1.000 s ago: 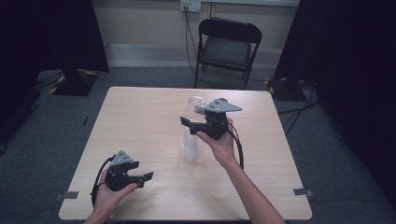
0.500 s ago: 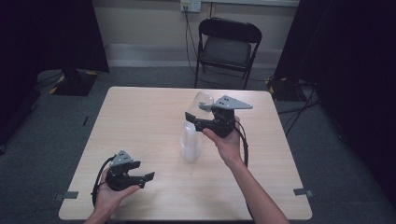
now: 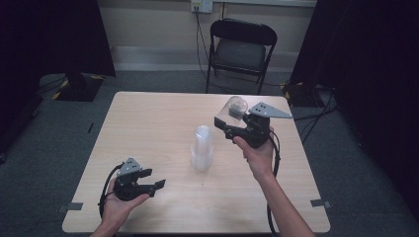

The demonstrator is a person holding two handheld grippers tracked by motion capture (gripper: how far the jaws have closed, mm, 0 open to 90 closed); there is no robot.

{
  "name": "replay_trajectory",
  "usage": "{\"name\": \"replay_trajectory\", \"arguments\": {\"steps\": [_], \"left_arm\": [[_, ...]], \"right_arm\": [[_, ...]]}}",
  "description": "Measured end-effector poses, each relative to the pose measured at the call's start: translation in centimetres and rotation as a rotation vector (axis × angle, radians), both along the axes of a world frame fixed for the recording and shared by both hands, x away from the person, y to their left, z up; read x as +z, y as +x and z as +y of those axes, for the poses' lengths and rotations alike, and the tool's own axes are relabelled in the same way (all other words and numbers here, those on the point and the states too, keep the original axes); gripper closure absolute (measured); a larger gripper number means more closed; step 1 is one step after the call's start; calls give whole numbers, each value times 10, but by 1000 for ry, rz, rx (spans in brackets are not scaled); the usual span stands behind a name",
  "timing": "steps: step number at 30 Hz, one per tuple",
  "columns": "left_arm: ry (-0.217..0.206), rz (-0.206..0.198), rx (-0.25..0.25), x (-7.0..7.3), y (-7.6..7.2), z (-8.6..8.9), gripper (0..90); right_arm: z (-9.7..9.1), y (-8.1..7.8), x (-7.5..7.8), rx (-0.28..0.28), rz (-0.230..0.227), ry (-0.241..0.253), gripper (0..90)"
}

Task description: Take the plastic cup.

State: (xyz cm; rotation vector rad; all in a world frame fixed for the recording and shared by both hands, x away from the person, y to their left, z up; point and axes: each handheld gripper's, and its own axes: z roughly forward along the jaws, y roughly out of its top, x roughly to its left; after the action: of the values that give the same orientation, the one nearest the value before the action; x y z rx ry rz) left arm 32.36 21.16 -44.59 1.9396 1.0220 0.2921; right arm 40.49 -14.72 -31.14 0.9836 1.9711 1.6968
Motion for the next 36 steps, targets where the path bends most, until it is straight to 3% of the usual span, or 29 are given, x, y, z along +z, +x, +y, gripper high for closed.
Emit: {"name": "replay_trajectory", "arguments": {"steps": [6,10,18,20,21,27,31,34,36], "left_arm": [[13,-24,-25,9,4,-12,333],[19,-70,-47,16,7,-21,347],[-35,-106,-92,33,23,-48,356],[-47,-114,-120,34,25,-56,392],[-31,-125,-129,35,26,-61,409],[-17,-156,-183,33,26,-84,415],[-32,-167,-205,31,25,-93,417],[-74,-168,-210,30,23,-95,444],[-74,-184,-219,29,18,-94,475]], "right_arm": [[-16,-7,-8,-17,38,5,335],[-23,-12,-16,-21,70,12,338],[-34,-24,-37,-23,141,7,344],[-34,-25,-39,-22,144,4,346],[-34,-26,-41,-18,150,1,346],[-34,-33,-56,-2,186,14,348],[-30,-40,-72,14,236,16,349],[-28,-42,-79,19,265,19,349],[-24,-45,-86,38,292,55,351]]}}
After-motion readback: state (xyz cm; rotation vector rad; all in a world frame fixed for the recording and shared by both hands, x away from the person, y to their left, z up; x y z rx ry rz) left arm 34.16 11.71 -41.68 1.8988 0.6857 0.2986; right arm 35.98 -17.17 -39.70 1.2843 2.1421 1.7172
